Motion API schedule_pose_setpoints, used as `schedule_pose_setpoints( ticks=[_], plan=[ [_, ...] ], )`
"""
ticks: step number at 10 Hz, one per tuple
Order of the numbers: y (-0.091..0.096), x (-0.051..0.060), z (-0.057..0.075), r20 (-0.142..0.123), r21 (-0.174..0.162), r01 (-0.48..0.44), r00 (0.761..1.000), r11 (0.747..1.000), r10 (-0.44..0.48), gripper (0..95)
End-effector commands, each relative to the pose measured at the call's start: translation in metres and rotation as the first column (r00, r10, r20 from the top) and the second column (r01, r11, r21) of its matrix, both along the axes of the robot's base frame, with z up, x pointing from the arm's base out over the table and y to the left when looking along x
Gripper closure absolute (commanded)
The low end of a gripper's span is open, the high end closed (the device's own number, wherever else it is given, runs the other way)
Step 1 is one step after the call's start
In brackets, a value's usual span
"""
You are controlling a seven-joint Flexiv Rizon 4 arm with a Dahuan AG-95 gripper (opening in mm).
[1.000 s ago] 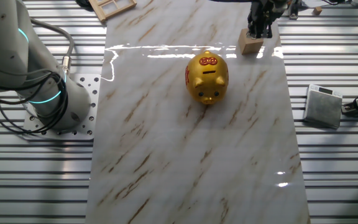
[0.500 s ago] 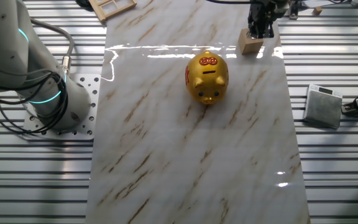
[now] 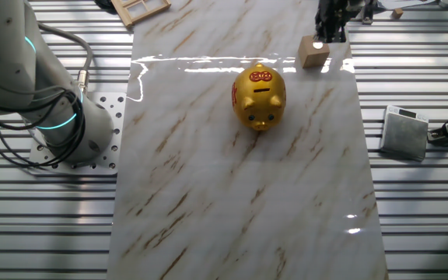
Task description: Drop coins into a piggy bank
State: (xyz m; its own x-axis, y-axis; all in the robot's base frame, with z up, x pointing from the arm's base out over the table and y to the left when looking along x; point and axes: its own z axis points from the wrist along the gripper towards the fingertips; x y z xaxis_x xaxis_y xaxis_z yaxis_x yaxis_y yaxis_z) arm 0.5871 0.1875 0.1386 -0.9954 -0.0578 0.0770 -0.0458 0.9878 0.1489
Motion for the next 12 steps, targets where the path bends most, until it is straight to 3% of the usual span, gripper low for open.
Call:
schedule_pose_setpoints(
  ticks=[1,5,12],
  plan=[
    [0.007,0.006,-0.005,0.007,-0.003,0.022,1.0,1.0,-0.022,95.0],
    [0.019,0.019,-0.023,0.018,-0.003,0.022,1.0,1.0,-0.022,95.0],
    [0.022,0.024,-0.029,0.018,-0.008,0.018,1.0,1.0,-0.018,95.0]
  ],
)
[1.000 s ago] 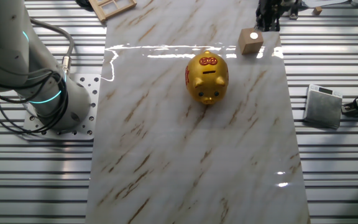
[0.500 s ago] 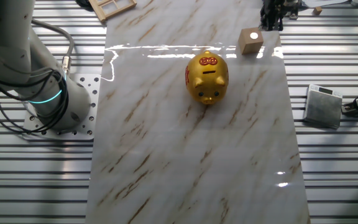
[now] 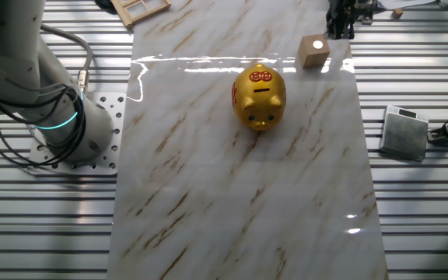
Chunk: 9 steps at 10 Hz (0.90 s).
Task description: Drop coins into a piggy bank
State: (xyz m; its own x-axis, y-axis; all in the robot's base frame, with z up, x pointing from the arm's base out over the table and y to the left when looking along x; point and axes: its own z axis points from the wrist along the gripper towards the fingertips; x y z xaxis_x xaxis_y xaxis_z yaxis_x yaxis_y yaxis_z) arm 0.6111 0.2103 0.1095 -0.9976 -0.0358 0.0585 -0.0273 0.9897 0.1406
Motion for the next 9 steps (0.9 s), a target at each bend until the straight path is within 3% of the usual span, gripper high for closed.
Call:
schedule_pose_setpoints(
  ticks=[1,9],
  plan=[
    [-0.0006,-0.0005,0.0001,-0.005,-0.002,-0.007,1.0,1.0,0.007,95.0],
    [-0.0027,-0.0016,0.0003,0.002,0.005,-0.1,0.995,0.995,0.1,95.0]
  ],
)
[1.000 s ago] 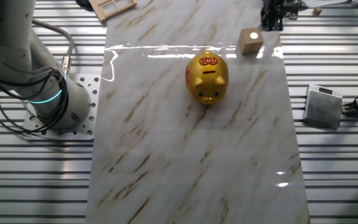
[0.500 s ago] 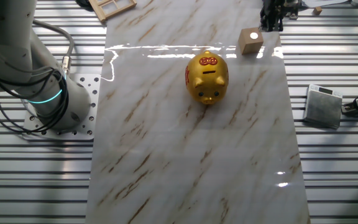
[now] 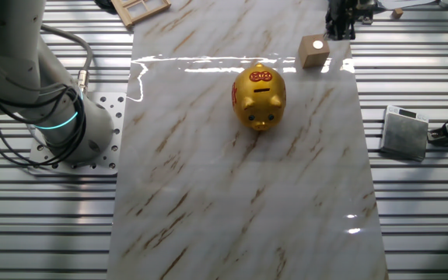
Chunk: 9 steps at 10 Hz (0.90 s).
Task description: Drop coins into a piggy bank
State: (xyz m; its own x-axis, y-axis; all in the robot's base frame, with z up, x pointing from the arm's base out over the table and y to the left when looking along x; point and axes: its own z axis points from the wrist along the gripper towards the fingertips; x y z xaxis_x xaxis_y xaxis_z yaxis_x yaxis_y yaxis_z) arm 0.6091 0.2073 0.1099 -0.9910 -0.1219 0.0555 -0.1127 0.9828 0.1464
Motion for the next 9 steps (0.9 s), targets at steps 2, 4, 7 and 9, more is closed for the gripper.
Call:
schedule_pose_setpoints(
  ticks=[2,4,7,9],
  plan=[
    [0.0003,0.0003,0.0,0.003,-0.006,-0.019,1.0,1.0,0.019,95.0],
    [0.0005,0.0003,0.0003,0.003,-0.01,0.002,1.0,1.0,-0.002,95.0],
    [0.0006,-0.0031,0.0003,0.015,-0.009,0.008,1.0,1.0,-0.008,57.0],
    [0.001,-0.0049,-0.0019,0.022,-0.007,0.007,1.0,1.0,-0.007,57.0]
  ],
)
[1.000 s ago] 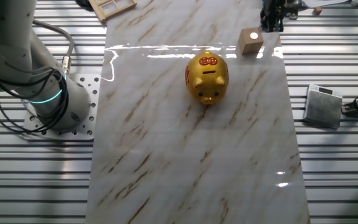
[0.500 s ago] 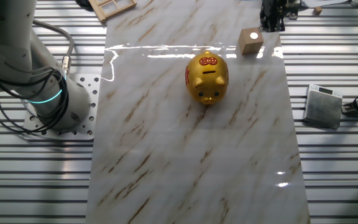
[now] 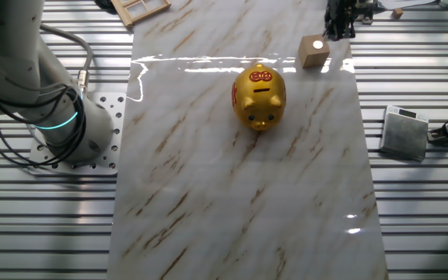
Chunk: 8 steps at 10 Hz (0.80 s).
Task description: Drop coins into a piggy bank
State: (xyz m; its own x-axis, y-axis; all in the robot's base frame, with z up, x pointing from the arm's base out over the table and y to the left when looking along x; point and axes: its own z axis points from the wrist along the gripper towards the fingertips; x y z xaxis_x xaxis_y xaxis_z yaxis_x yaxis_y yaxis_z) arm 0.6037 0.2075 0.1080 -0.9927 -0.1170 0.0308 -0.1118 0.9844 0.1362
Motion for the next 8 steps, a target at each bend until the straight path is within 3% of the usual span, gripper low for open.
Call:
schedule_pose_setpoints(
  ticks=[1,3,4,8],
  plan=[
    [0.003,0.001,-0.001,-0.001,0.001,-0.001,1.0,1.0,0.001,38.0],
    [0.012,0.005,-0.008,0.007,-0.006,-0.02,1.0,1.0,0.02,38.0],
    [0.017,0.008,-0.012,0.014,-0.035,-0.043,0.999,0.998,0.043,38.0],
    [0.017,0.009,-0.015,0.022,-0.04,-0.049,0.999,0.998,0.05,38.0]
  ],
)
